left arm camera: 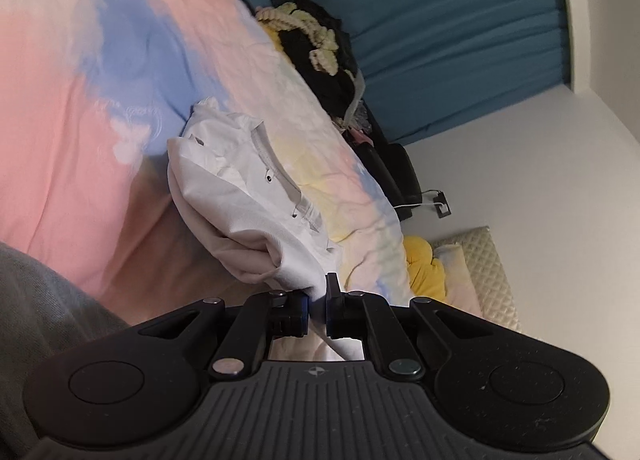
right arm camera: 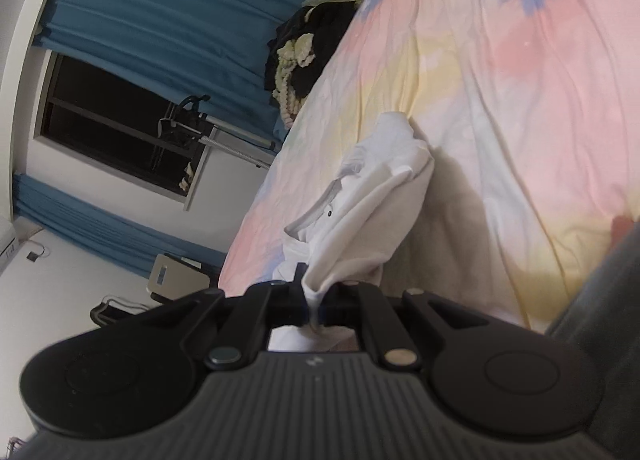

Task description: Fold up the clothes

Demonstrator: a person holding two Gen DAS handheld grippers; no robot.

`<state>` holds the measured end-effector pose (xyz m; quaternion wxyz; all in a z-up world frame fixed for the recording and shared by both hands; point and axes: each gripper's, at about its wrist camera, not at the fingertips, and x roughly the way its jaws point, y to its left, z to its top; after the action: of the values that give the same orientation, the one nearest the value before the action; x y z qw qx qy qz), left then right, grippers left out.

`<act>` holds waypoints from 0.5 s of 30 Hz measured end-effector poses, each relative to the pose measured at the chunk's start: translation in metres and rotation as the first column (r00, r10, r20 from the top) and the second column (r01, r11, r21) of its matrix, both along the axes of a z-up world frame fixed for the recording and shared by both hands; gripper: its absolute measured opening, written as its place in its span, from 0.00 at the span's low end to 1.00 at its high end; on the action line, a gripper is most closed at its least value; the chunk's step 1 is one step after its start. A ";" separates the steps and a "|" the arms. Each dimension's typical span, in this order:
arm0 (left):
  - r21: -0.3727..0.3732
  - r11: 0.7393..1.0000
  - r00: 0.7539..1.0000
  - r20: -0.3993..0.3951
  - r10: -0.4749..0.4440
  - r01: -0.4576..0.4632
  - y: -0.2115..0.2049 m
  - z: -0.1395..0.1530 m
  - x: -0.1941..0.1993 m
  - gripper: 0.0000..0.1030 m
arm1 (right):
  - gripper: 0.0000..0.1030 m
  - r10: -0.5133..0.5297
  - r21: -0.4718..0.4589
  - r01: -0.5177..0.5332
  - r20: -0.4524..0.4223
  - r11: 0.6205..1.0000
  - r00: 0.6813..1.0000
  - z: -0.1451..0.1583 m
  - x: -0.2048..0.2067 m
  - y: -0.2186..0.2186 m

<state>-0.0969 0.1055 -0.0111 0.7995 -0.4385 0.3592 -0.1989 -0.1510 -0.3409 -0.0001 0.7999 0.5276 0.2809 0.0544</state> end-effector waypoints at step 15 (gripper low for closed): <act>0.055 0.995 0.990 -0.108 0.094 -0.088 -0.033 -0.027 0.227 0.09 | 0.06 -0.174 0.006 0.177 -0.165 0.984 0.971 -0.040 0.208 -0.010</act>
<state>0.1300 0.0728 -0.0385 0.7973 -0.4448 0.3872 -0.1288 0.0571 -0.3510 -0.0405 0.7703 0.5613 0.2973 -0.0570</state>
